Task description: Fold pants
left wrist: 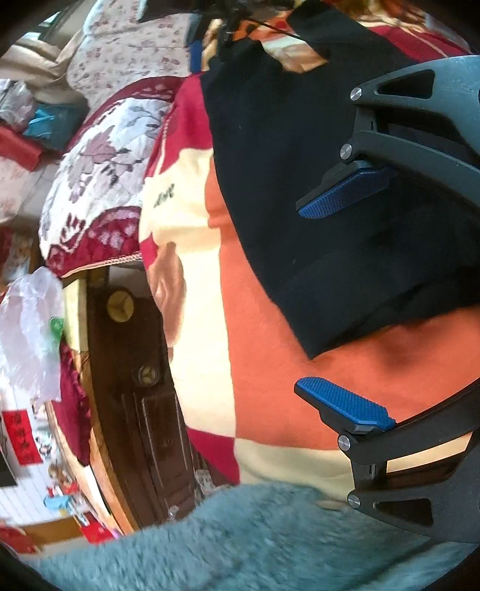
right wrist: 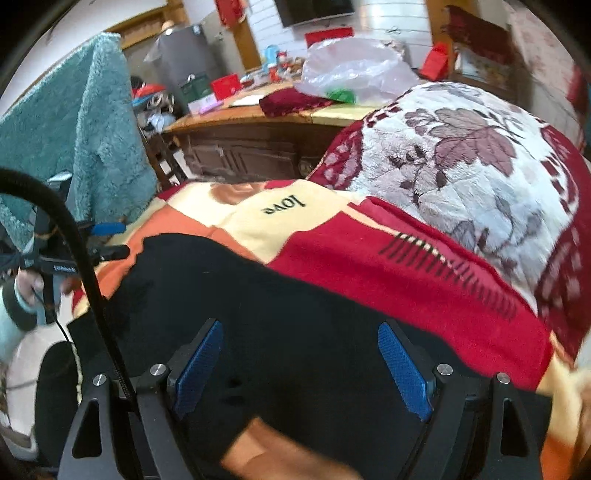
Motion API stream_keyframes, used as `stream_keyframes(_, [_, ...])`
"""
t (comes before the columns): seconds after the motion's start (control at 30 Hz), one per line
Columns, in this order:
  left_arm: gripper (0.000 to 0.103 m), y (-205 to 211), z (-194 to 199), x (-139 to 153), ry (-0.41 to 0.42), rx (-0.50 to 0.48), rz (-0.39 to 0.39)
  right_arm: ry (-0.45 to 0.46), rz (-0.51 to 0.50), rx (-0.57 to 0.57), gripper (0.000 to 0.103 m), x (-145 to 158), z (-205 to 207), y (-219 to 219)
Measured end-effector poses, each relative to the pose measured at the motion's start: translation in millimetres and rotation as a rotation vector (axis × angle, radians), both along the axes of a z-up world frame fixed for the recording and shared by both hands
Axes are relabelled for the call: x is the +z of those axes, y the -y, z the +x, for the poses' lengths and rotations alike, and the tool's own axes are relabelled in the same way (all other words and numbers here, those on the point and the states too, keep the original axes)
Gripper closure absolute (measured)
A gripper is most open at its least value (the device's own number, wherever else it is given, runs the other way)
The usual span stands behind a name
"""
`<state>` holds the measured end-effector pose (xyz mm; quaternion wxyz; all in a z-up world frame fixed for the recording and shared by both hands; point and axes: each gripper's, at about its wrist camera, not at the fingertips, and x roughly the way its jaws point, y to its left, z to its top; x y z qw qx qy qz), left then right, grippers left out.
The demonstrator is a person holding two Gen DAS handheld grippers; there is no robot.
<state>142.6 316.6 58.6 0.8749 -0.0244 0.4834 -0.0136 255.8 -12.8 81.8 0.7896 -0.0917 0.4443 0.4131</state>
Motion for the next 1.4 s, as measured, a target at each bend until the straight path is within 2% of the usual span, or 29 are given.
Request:
stream_keyframes(0.17, [0.015,-6,17,-14,-0.043,-0.121,0.009,-0.008,-0.071,0.156,0.019,-15,21,-22])
stream_keyframes(0.3, [0.014,-7,26,-24,-0.074,-0.210,0.024,-0.005,-0.125,0.236,0.019,-25,33,-36])
stream_keyframes(0.43, [0.014,-7,36,-34,-0.102,-0.247,0.004,-0.015,-0.157,0.290,0.019,-32,41,-45])
stream_keyframes(0.6, [0.015,0,43,-35,-0.076,-0.273,0.024,-0.046,-0.195,0.323,0.019,-46,45,-53])
stream_keyframes(0.63, [0.016,2,44,-35,-0.070,-0.269,0.024,-0.070,-0.178,0.317,0.026,-49,48,-52])
stream_keyframes(0.67, [0.027,4,44,-35,-0.065,-0.268,0.025,-0.106,-0.153,0.311,0.034,-52,51,-51])
stream_keyframes(0.7, [0.036,7,44,-34,-0.053,-0.276,0.034,-0.108,-0.151,0.297,0.049,-54,52,-51])
stream_keyframes(0.73, [0.044,11,43,-32,-0.046,-0.289,0.033,-0.095,-0.149,0.293,0.056,-54,50,-51])
stream_keyframes(0.77, [0.064,13,43,-31,-0.044,-0.294,0.028,-0.083,-0.139,0.305,0.062,-52,47,-51])
stream_keyframes(0.8, [0.080,17,44,-28,-0.038,-0.288,0.032,-0.066,-0.139,0.315,0.075,-50,41,-52])
stream_keyframes(0.83, [0.089,20,45,-27,-0.027,-0.275,0.055,-0.039,-0.156,0.321,0.081,-47,35,-53])
stream_keyframes(0.9, [0.093,27,47,-27,-0.020,-0.262,0.106,0.003,-0.180,0.326,0.095,-41,25,-56])
stream_keyframes(0.93, [0.094,31,47,-27,-0.019,-0.263,0.131,0.021,-0.190,0.318,0.096,-37,22,-56])
stream_keyframes(1.1, [0.096,37,42,-13,0.016,-0.251,0.179,0.079,-0.174,0.287,0.098,-9,13,-48])
stream_keyframes(1.4, [0.097,44,12,48,0.154,-0.239,0.183,0.145,-0.126,0.233,0.098,37,-14,-28])
